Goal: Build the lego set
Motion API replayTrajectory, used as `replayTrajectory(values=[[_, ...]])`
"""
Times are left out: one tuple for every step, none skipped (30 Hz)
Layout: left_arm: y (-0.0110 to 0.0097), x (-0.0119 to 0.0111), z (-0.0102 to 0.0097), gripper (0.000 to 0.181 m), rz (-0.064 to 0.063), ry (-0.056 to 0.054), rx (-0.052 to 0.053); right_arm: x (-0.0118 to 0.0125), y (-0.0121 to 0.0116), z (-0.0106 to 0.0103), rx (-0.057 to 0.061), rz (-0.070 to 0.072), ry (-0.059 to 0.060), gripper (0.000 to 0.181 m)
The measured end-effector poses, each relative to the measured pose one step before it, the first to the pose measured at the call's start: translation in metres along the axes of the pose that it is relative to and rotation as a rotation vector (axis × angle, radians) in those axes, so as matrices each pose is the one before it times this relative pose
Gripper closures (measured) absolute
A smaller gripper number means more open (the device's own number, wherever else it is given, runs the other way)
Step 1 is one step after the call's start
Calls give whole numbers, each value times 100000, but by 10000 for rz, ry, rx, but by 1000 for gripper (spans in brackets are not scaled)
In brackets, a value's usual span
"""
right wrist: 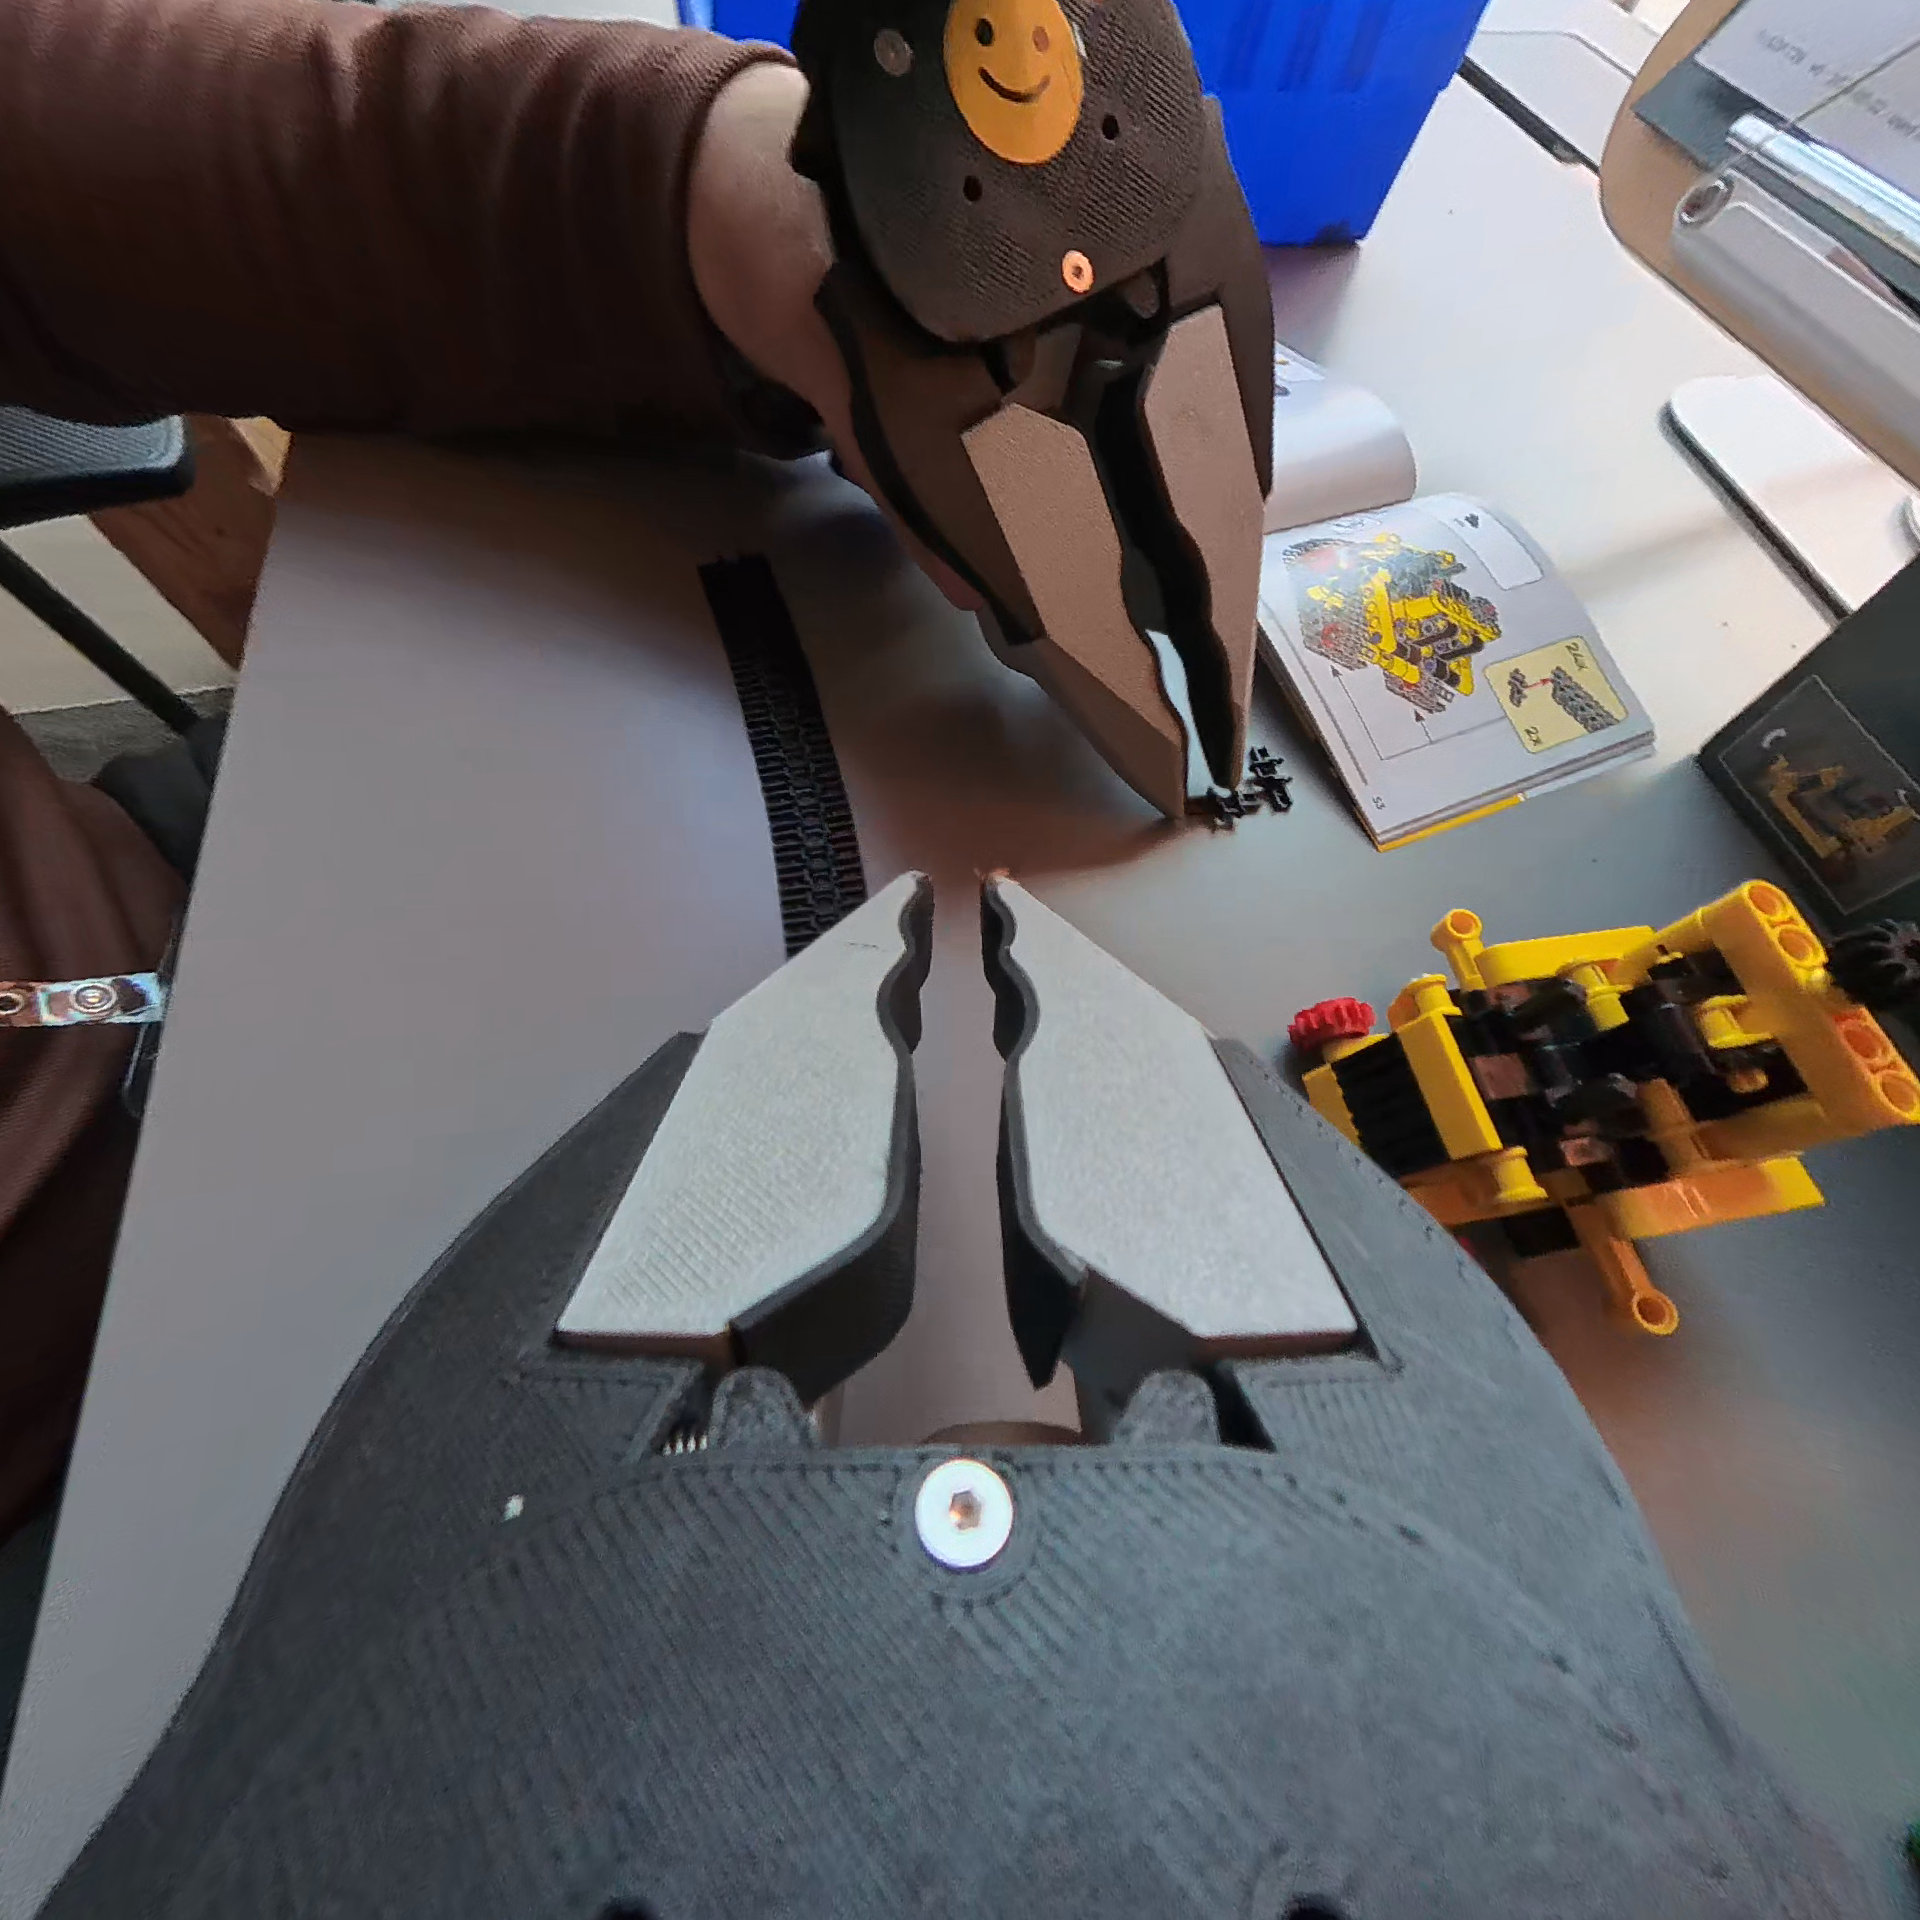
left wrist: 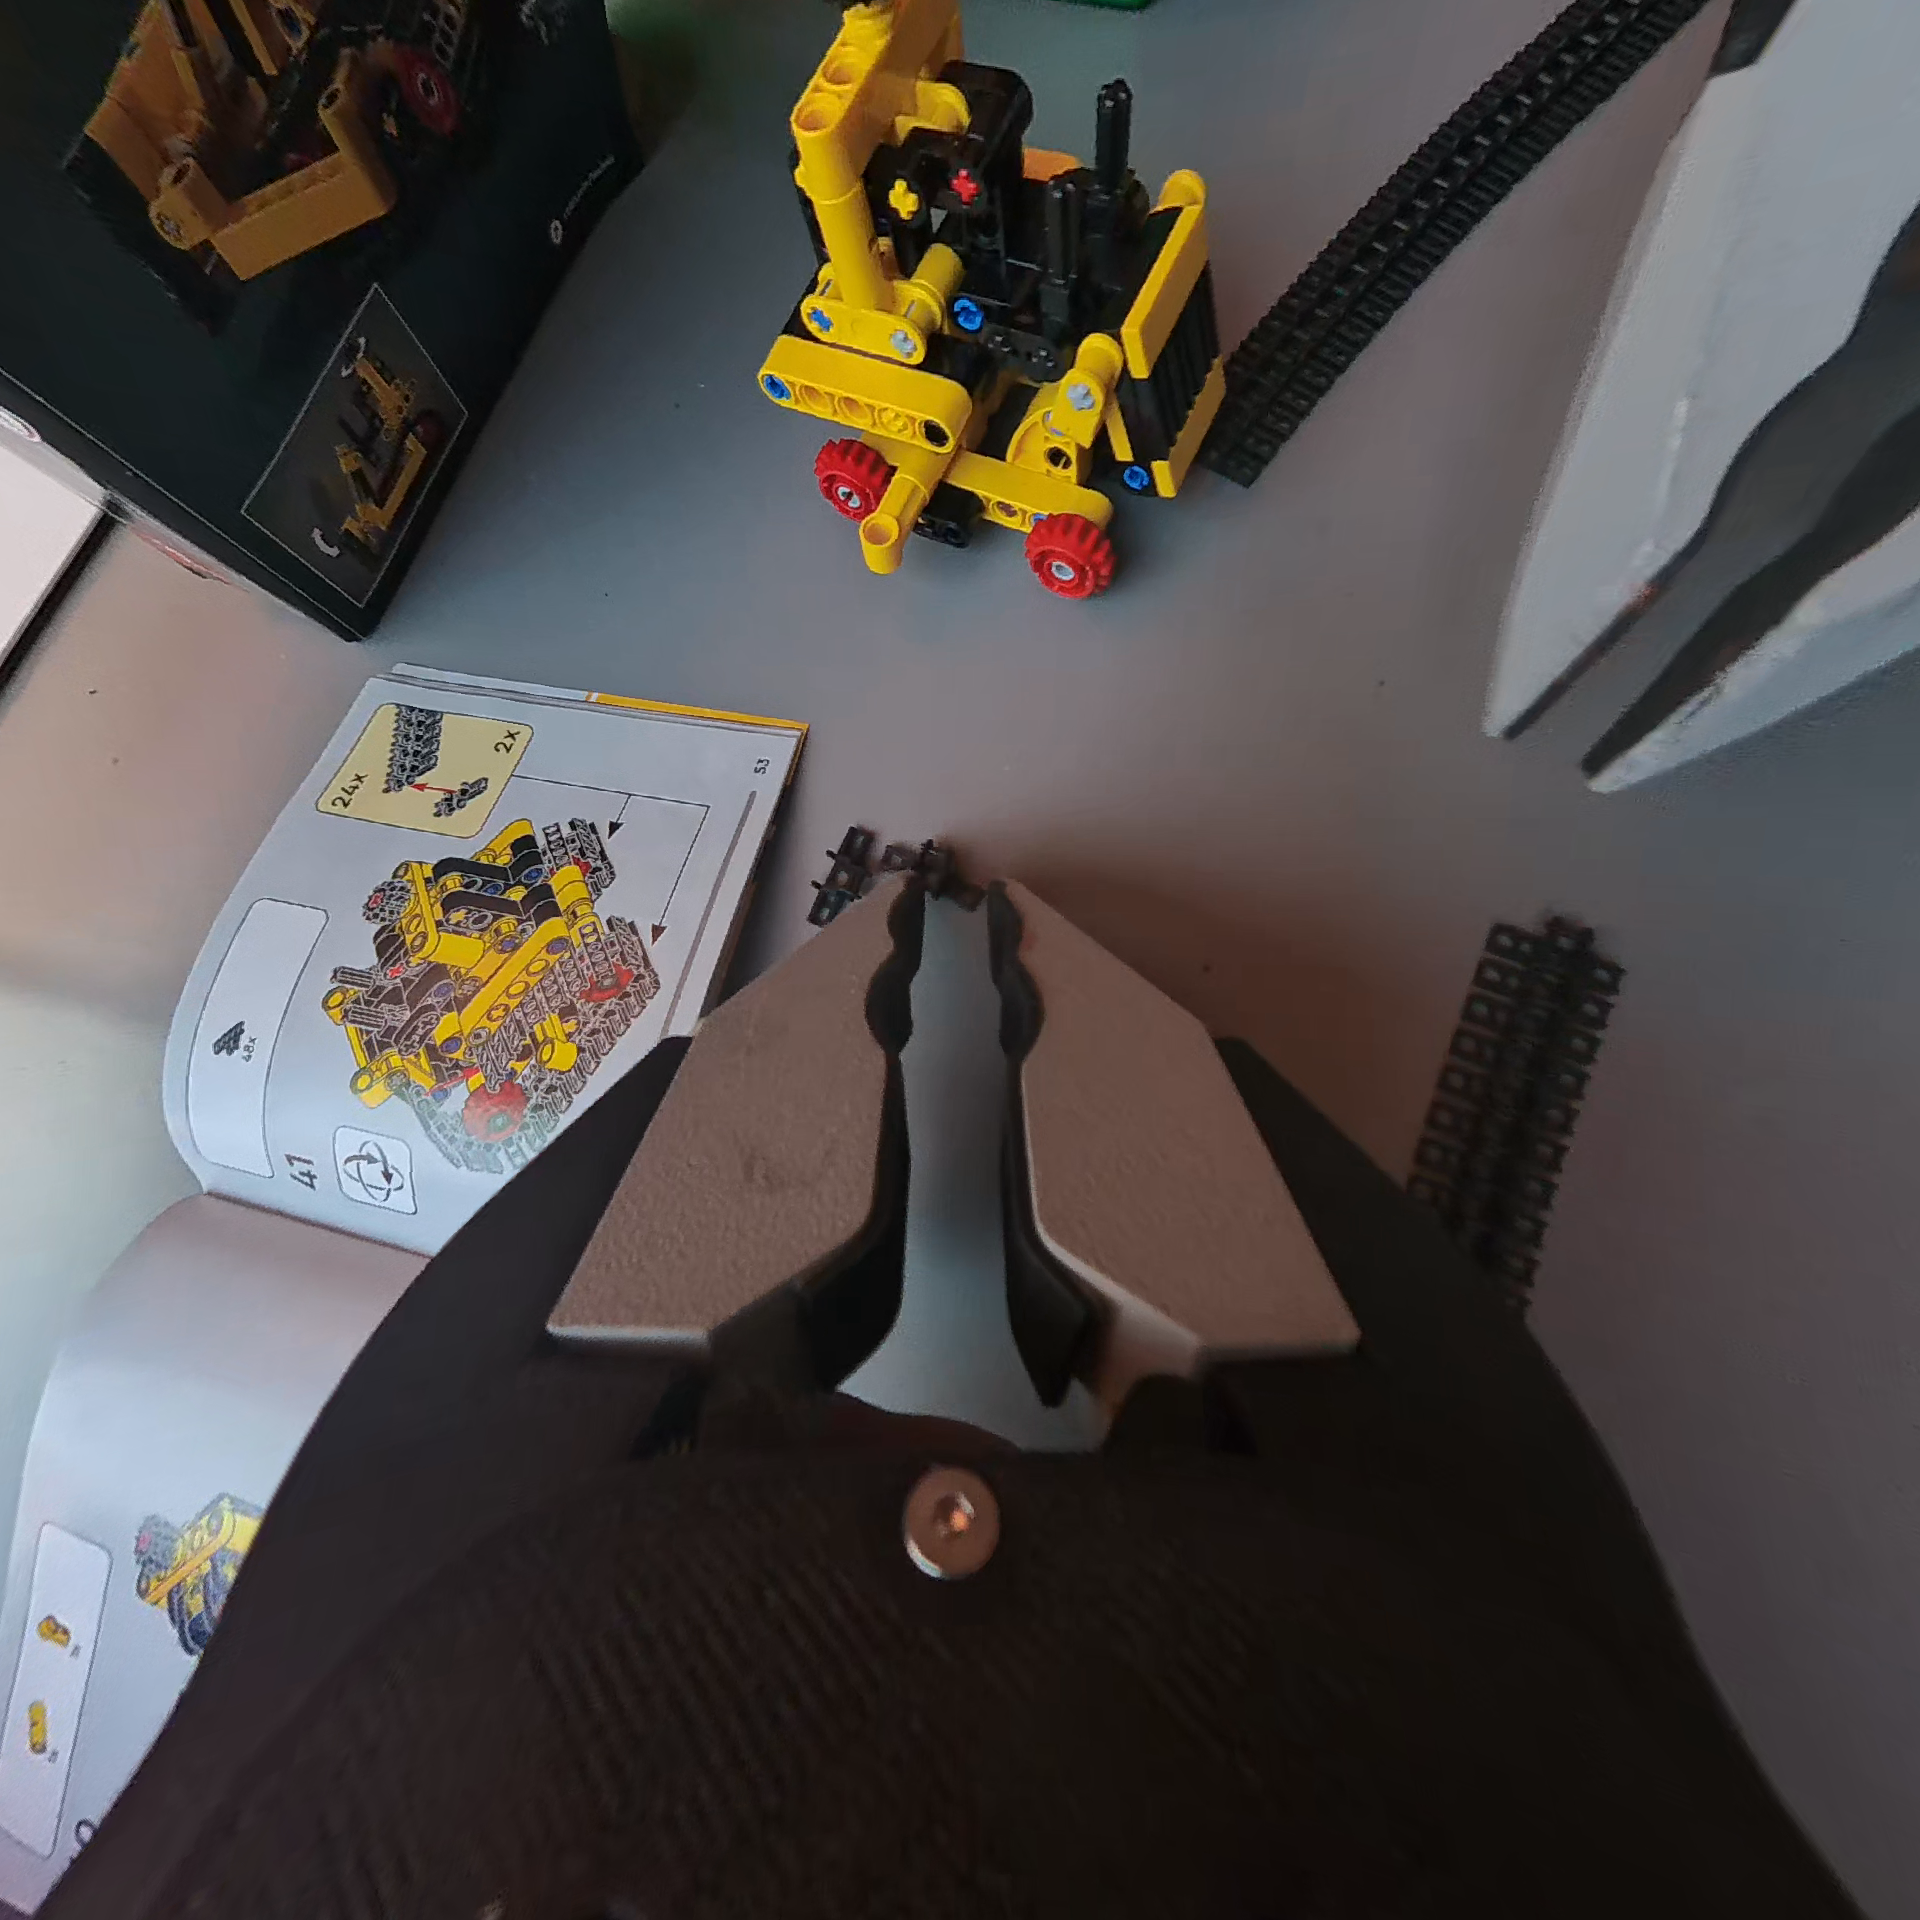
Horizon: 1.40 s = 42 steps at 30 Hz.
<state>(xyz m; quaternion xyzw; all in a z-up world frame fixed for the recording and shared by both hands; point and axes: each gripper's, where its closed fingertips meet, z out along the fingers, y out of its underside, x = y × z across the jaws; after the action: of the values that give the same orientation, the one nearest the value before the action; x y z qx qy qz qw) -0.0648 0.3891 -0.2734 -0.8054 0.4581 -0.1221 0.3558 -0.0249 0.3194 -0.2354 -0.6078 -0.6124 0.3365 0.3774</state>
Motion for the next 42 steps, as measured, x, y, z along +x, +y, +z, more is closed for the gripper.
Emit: replayTrajectory(values=[[-19, -42, 15, 172, 10, -32, -19, 348, 193, 15, -82, 111, 123, 175], [-18, -31, 28, 172, 23, -50, -34, 287, 127, -14, -26, 89, 94, 175], [-33, 26, 40, 173, 74, -48, -37, 252, 38, -36, 16, 72, 86, 176], [-51, 74, 57, 175, 111, -61, -28, 258, 19, -48, 30, 64, 91, 176], [-66, 6, 51, 175, 126, -120, -14, 213, 20, -33, 30, 63, 66, 176], [-67, -1, 44, 175, 125, -116, -29, 180, 4, -38, 25, 62, 49, 176], [-53, 27, 32, 175, 104, -89, -29, 163, 2, -26, 28, 46, 57, 176], [-75, 41, 51, 175, 82, -54, -7, 95, -3, -3, 31, 34, 25, 176], [-59, 5, 48, 175, 54, -48, 1, 38, 19, 3, 18, 49, -21, 176], [-54, 5, 49, 175, 9, -28, -2, 29, -24, -5, 29, 54, -19, 176], [-38, 4, 34, 176, 2, -7, -7, 86, -75, -46, 67, 52, 16, 176], [-1, 9, 8, 176, 10, 0, 2, 90, -115, -101, 100, 53, 27, 176], [-1, 12, -4, 176, 16, 9, 27, 77, -127, -112, 104, 49, 21, 176], [11, 48, 3, 176, -6, 32, 25, 57, -94, -107, 89, 38, 16, 176], [6, 11, -3, 177, -61, 31, 11, 48, -54, -88, 51, 15, 24, 176], [-1, 66, -14, 177, -58, 50, 0, 14, 5, -54, 10, -19, 17, 176], [-15, 229, -38, 177, -66, 140, -4, -15, 9, -25, 2, -47, 21, 176], [-50, 396, -54, 177, -62, 229, 5, -72, 12, -6, 0, -45, -10, 176], [-89, 485, -27, 177, -34, 243, 33, -139, 18, -7, -5, -27, -63, 176], [-110, 421, 28, 177, -22, 161, 33, -179, -20, -32, 22, -12, -95, 175], [-109, 416, 29, 177, 48, 118, 4, -103, -50, -57, 51, 7, -56, 175], [-110, 417, 28, 177, 98, 88, -36, 5, -57, -78, 58, 27, -6, 176], [-131, 513, 29, 177, 103, 116, -50, 37, -28, -74, 39, 40, -4, 176], [-150, 610, 39, 177, 98, 153, -54, 72, -8, -71, 18, 34, 19, 176], [-186, 641, 63, 177, 98, 153, -48, 117, 4, -46, 17, 10, 48, 176], [-202, 695, 64, 177, 130, 175, -36, 71, -10, -30, 12, -2, 32, 176], [-225, 803, 84, 177, 129, 235, -14, 47, 9, -8, -4, 13, 11, 176], [-259, 868, 95, 177, 101, 294, 12, 13, 17, 23, -15, 12, 4, 176], [-282, 904, 127, 177, 89, 328, 39, 5, 20, 19, -17, -3, 5, 176], [-244, 928, 127, 177, 125, 368, 53, -7, 3, 4, -5, -13, -4, 176], [-216, 892, 102, 177, 127, 395, 65, -40, 11, 9, -4, -10, -19, 176], [-165, 671, 105, 177, 52, 342, 67, -66, 2, 12, -7, -8, -43, 176], [-116, 254, 78, 177, -42, 159, 65, -76, 24, 11, -17, 3, -58, 176], [-13, -69, 27, 176, -75, 9, 43, -69, 22, 18, -18, 3, -46, 175], [10, -130, -24, 172, -68, 9, 46, -37, 0, 5, -3, -13, -18, 175], [-47, -113, -123, 170, -97, 25, 114, -15, -7, -13, 12, -18, 7, 175], [-148, -166, -214, 169, -141, 4, 180, 0, -31, -24, 19, -9, 8, 176], [-271, -213, -288, 169, -161, -28, 240, -9, -16, -23, 14, -1, 5, 176], [-362, -194, -361, 168, -160, -29, 288, 2, 3, -24, 7, -3, 12, 176], [-419, -179, -392, 167, -176, -16, 317, 0, 3, -33, 1, -6, 16, 176], [-412, -147, -416, 166, -160, 6, 307, 17, 13, -37, 3, -8, 27, 176], [-373, -302, -402, 166, -149, -65, 291, 23, -6, -44, 14, -15, 34, 176]])
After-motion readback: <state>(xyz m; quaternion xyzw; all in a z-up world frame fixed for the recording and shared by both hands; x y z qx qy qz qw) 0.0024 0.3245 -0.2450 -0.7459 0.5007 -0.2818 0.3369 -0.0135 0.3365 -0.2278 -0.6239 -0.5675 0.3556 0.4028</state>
